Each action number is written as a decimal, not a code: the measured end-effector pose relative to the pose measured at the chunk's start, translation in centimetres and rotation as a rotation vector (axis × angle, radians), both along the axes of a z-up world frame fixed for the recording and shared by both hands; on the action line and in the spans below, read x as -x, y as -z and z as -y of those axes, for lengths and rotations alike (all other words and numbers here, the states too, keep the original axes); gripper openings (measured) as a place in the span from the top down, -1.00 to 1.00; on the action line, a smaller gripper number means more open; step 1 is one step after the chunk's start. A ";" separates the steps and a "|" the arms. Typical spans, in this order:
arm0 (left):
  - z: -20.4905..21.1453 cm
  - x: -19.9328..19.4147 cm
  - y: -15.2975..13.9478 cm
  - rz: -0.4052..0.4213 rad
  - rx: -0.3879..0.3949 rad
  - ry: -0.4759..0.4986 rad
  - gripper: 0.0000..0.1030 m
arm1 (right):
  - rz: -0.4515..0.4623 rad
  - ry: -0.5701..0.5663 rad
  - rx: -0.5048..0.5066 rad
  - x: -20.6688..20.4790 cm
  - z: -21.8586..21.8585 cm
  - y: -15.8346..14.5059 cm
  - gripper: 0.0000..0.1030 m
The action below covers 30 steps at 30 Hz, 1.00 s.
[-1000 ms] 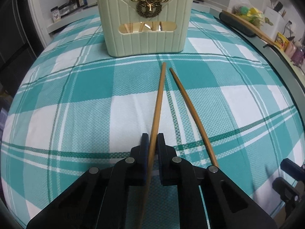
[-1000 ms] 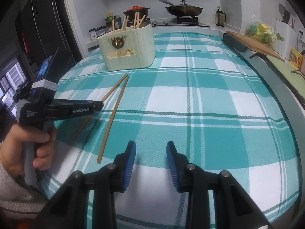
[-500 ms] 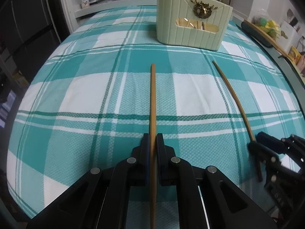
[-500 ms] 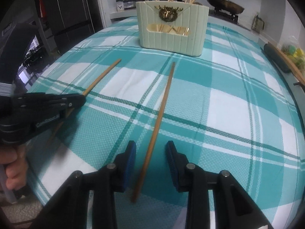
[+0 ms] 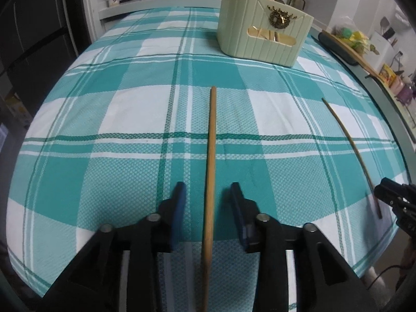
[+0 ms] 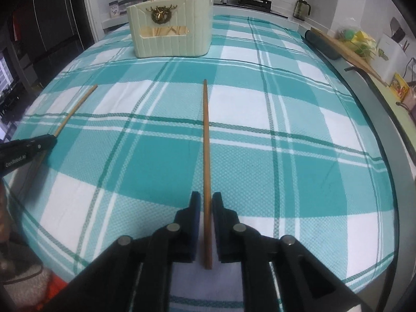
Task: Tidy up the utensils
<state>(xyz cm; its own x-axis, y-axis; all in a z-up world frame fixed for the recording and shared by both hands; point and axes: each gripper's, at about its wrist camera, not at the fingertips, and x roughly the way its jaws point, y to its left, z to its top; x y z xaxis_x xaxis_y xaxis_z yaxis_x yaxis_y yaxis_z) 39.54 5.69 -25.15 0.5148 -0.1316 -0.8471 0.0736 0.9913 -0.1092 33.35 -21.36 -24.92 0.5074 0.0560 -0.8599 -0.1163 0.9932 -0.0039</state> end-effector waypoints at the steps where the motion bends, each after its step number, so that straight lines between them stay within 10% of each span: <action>1: -0.3 0.0 -0.1 0.001 0.013 0.000 -0.03 | 0.004 0.008 -0.030 0.1 0.4 -0.4 0.24; 30: -1.6 -5.3 -2.0 -0.072 -0.023 0.106 -0.35 | -0.093 -0.071 -0.116 -5.7 1.6 -2.2 0.23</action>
<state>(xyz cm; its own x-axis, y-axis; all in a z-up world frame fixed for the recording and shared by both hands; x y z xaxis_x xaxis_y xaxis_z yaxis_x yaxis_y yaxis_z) 44.88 7.33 -23.16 0.4368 -0.1620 -0.8848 0.1705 0.9807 -0.0954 39.08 -22.95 -22.73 0.4170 0.1909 -0.8886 -0.1807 0.9756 0.1248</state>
